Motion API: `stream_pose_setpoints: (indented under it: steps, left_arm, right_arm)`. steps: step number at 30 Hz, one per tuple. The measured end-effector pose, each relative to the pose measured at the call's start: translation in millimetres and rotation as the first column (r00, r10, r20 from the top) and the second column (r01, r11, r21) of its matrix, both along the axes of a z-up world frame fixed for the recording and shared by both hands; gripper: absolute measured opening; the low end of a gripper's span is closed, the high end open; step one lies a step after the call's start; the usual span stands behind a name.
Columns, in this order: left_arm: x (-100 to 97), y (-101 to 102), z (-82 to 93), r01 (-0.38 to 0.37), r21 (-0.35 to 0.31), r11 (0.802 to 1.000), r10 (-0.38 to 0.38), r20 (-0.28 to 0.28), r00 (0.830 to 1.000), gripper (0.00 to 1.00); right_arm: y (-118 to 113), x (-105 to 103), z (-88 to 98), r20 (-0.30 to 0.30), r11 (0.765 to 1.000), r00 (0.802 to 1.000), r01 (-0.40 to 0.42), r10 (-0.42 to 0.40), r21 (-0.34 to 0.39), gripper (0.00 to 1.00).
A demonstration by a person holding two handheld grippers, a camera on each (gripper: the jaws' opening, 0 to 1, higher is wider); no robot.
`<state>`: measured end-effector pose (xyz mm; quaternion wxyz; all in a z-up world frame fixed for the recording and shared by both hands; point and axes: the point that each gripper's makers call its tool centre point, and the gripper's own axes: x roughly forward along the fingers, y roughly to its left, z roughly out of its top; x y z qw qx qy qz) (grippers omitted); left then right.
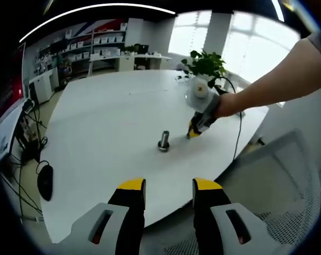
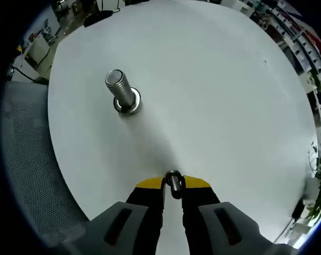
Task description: Place the washer onto the threaded stud by aligning its center hole with the stud, sliding it down to the base, and recovering from edge contact or off-axis alignment until the washer reaches the visible bottom stop.
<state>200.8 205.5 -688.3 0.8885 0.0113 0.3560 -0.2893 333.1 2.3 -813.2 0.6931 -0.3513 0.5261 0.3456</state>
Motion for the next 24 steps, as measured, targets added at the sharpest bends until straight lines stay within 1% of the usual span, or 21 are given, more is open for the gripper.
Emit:
stream_pose_setpoints:
  steps: [5, 12, 14, 15, 16, 17, 18, 20, 24]
  left_arm:
    - [0.4, 0, 0.5, -0.002, -0.006, 1.0, 0.002, -0.001, 1.0, 0.33]
    - [-0.6, -1, 0.6, 0.005, 0.001, 1.0, -0.005, 0.003, 1.0, 0.34]
    - [-0.9, -1, 0.2, 0.006, 0.003, 1.0, -0.006, 0.001, 1.0, 0.34]
    - [-0.6, -1, 0.1, 0.002, 0.001, 1.0, -0.002, -0.001, 1.0, 0.34]
    - [-0.3, 0, 0.1, -0.001, 0.0, 1.0, 0.001, 0.0, 1.0, 0.34]
    - [-0.2, 0, 0.1, -0.003, -0.001, 1.0, 0.003, 0.0, 1.0, 0.34]
    - [-0.2, 1, 0.0, -0.004, 0.0, 1.0, 0.004, 0.0, 1.0, 0.34]
    - [-0.6, 1, -0.3, -0.003, 0.002, 1.0, 0.003, -0.001, 1.0, 0.34]
    - [-0.3, 0, 0.0, 0.002, 0.006, 1.0, -0.002, 0.002, 1.0, 0.34]
  right_arm:
    - [1, -3, 1.8, -0.022, 1.0, 0.999, 0.025, -0.024, 0.01, 0.14]
    - [-1, -3, 0.2, -0.03, 0.999, 0.998, 0.05, -0.049, 0.011, 0.15]
    - [-6, -4, -5.2, -0.059, 0.999, 0.997, 0.054, -0.054, -0.002, 0.16]
    - [-9, -10, -8.9, -0.083, 0.998, 0.995, 0.057, -0.059, -0.027, 0.16]
    - [-11, -11, -11.0, -0.081, 0.999, 0.996, 0.035, -0.038, -0.04, 0.17]
    - [-14, -8, -13.0, -0.063, 0.999, 0.998, 0.013, -0.016, -0.052, 0.16]
    - [-13, -6, -12.6, -0.049, 0.999, 0.999, 0.005, -0.008, -0.048, 0.16]
    - [-13, -4, -12.3, -0.058, 0.998, 0.997, 0.052, -0.053, -0.017, 0.16]
    - [-14, -5, -8.6, -0.057, 0.998, 0.996, 0.063, -0.064, -0.02, 0.18]
